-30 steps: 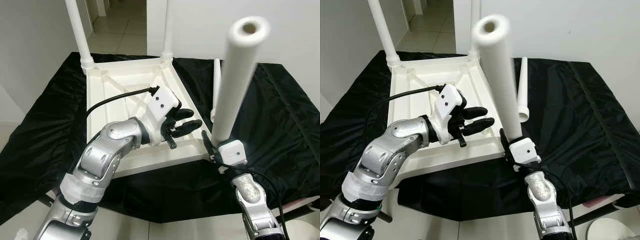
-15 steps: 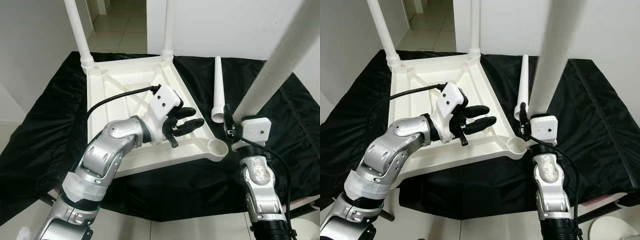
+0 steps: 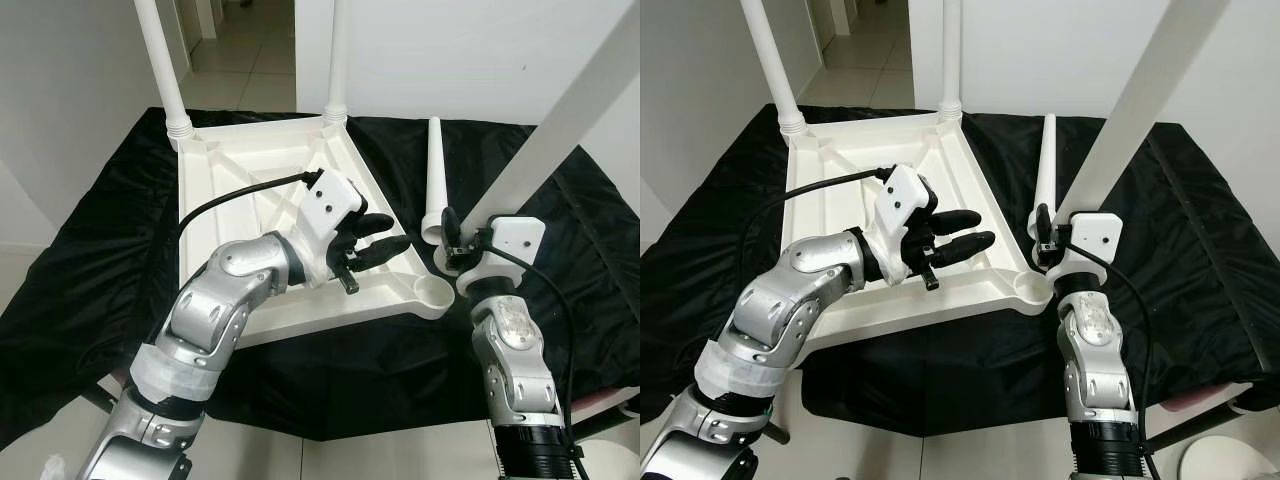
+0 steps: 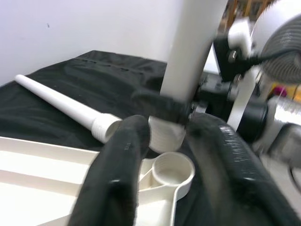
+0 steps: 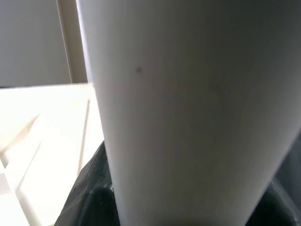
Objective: Building children table
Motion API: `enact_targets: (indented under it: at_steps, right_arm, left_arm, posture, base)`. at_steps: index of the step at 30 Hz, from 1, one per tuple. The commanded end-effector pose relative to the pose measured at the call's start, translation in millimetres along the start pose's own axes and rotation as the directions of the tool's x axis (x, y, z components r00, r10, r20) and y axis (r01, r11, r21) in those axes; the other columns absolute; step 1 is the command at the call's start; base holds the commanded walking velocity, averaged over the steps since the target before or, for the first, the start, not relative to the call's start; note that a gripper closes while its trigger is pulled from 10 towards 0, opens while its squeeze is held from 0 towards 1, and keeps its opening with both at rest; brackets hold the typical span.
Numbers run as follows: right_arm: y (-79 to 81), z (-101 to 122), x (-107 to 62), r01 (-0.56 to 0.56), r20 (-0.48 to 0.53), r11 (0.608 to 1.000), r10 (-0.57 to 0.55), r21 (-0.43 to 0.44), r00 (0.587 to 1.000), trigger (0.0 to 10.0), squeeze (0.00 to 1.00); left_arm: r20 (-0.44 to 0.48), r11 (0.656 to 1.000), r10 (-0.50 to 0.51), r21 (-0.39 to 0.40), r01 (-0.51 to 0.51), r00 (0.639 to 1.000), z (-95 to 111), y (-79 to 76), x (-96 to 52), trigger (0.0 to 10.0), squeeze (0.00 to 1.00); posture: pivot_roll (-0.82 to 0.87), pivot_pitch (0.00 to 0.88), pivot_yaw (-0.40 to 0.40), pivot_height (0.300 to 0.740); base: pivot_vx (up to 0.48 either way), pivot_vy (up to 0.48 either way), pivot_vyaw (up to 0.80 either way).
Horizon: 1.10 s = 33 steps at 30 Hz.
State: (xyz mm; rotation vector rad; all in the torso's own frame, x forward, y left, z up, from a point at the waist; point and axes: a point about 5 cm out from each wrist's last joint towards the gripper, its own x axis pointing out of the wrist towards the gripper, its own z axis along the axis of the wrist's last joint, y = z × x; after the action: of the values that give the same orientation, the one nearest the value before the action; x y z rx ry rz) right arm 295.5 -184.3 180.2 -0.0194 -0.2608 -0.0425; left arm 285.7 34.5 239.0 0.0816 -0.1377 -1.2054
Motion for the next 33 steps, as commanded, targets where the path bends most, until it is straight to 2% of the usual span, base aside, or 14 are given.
enact_targets:
  at_steps: [1,4,12,13,18,20,21,23,24,29,30,31,32,33]
  right_arm:
    - [2.6,2,1.3,0.004,-0.009,0.999,-0.004,0.033,1.000,10.0,0.00]
    - [6.1,3,1.7,0.000,-0.013,0.999,0.001,0.041,1.000,10.0,0.00]
    - [15.9,2,1.4,-0.065,-0.045,0.996,0.067,0.053,0.997,10.0,0.00]
    - [18.8,1,1.6,-0.096,-0.062,0.994,0.099,0.057,0.993,10.0,0.00]
    - [23.6,2,2.4,-0.159,-0.088,0.985,0.164,0.064,0.983,10.0,0.00]
    - [29.6,5,3.5,-0.255,-0.111,0.964,0.261,0.070,0.959,10.0,0.00]
    - [29.6,5,3.5,-0.255,-0.111,0.964,0.261,0.070,0.959,10.0,0.00]
    - [34.1,9,3.7,-0.375,-0.131,0.924,0.381,0.066,0.915,10.0,0.00]
    - [34.1,9,3.7,-0.375,-0.131,0.924,0.381,0.066,0.915,10.0,0.00]
    - [34.0,17,1.6,-0.544,-0.161,0.838,0.543,0.042,0.824,10.0,0.00]
    - [34.0,17,1.6,-0.544,-0.161,0.838,0.543,0.042,0.824,10.0,0.00]
    - [33.5,18,1.1,-0.561,-0.166,0.827,0.559,0.038,0.813,10.0,0.00]
    - [32.6,19,-0.8,-0.607,-0.182,0.794,0.602,0.034,0.777,10.0,0.00]
    - [32.6,19,-0.8,-0.607,-0.182,0.794,0.602,0.034,0.777,10.0,0.00]
  left_arm:
    - [0.006,0.995,0.087,-0.054,-0.087,0.996,1,8.7,-0.4,10.0,1.00]
    - [0.026,0.992,0.074,-0.100,-0.071,0.997,2,10.1,-1.5,10.0,1.00]
    - [0.025,0.996,0.044,-0.078,-0.042,0.999,5,8.9,1.1,10.0,1.00]
    - [0.039,0.996,0.024,-0.085,-0.021,0.999,7,7.3,1.8,10.0,0.00]
    - [0.059,0.995,0.010,-0.103,-0.003,0.998,11,7.0,3.4,10.0,0.00]
    - [0.083,0.996,-0.011,-0.090,0.018,0.996,18,8.0,6.9,10.0,0.00]
    - [0.083,0.996,-0.011,-0.090,0.018,0.996,18,8.0,6.9,10.0,0.00]
    - [0.119,0.994,-0.070,-0.081,0.080,0.990,28,6.9,12.1,10.0,0.00]
    - [0.119,0.994,-0.070,-0.081,0.080,0.990,28,6.9,12.1,10.0,0.00]
    - [0.168,0.979,-0.187,-0.047,0.197,0.968,45,2.4,19.3,10.0,0.00]
    - [0.168,0.979,-0.187,-0.047,0.197,0.968,45,2.4,19.3,10.0,0.00]
    - [0.170,0.978,-0.195,-0.042,0.205,0.966,47,2.3,19.9,10.0,0.00]
    - [0.165,0.975,-0.215,-0.020,0.221,0.963,49,2.0,21.3,10.0,0.00]
    - [0.165,0.975,-0.215,-0.020,0.221,0.963,49,2.0,21.3,10.0,0.00]
  posture:
    - [-0.03,0.016,0.031,0.740]
    - [-0.03,0.014,0.036,0.740]
    - [-0.02,0.005,0.029,0.740]
    - [-0.01,0.000,0.020,0.740]
    - [-0.01,0.000,0.014,0.740]
    - [-0.01,0.000,0.005,0.740]
    - [-0.01,0.000,0.005,0.740]
    - [-0.01,0.000,-0.003,0.740]
    - [-0.01,0.000,-0.003,0.740]
    - [0.00,0.003,-0.004,0.740]
    - [0.00,0.003,-0.004,0.740]
    - [0.00,0.003,-0.004,0.740]
    - [0.00,0.014,-0.004,0.740]
    - [0.00,0.014,-0.004,0.740]
  base:
    - [0.000,0.000,0.00]
    - [0.000,0.000,0.00]
    - [0.000,0.000,0.00]
    - [0.000,0.000,0.00]
    - [0.000,0.000,0.00]
    - [0.000,0.000,0.00]
    - [0.000,0.000,0.00]
    - [0.000,0.000,0.00]
    - [0.000,0.000,0.00]
    - [0.000,0.000,0.00]
    - [0.000,0.000,0.00]
    - [0.000,0.000,0.00]
    - [0.000,0.000,0.00]
    - [0.000,0.000,0.00]
